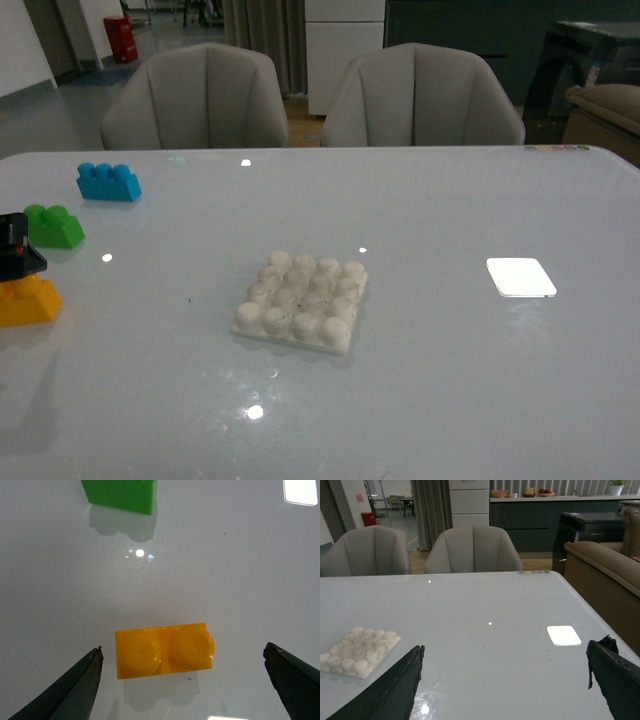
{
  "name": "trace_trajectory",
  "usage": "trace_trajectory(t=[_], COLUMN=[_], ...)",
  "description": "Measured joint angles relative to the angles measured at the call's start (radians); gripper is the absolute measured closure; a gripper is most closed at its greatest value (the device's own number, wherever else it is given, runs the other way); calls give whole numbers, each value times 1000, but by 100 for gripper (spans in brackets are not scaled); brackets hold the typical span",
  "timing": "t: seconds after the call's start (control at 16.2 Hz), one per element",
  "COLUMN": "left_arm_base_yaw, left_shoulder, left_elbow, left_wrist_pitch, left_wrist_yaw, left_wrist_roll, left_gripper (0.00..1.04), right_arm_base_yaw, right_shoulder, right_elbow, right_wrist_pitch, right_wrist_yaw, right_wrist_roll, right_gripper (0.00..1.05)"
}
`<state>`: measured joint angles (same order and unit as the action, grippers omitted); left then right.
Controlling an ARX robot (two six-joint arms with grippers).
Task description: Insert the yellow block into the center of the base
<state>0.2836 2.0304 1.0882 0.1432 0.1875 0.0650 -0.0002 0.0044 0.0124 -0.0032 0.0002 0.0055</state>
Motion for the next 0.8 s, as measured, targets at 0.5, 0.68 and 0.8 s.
trace_trajectory(t=[0.5, 0.68, 0.8], left_arm_base_yaw=[-13, -22, -27], left_shoulder=[71, 95, 95], left_elbow=[57, 56, 31], left_wrist_pitch=[8, 7, 32], left_wrist_yaw=[-50, -49, -70], left_wrist_roll=[-30, -32, -34], left_gripper=[7, 7, 7], right_arm_base_yaw=[0, 0, 0], right_shoulder=[0, 0, 0], right_elbow=[0, 0, 0], right_wrist_pitch=[0, 0, 0], right_wrist_yaw=[0, 0, 0], right_wrist_roll=[0, 0, 0], right_gripper=[6, 6, 6])
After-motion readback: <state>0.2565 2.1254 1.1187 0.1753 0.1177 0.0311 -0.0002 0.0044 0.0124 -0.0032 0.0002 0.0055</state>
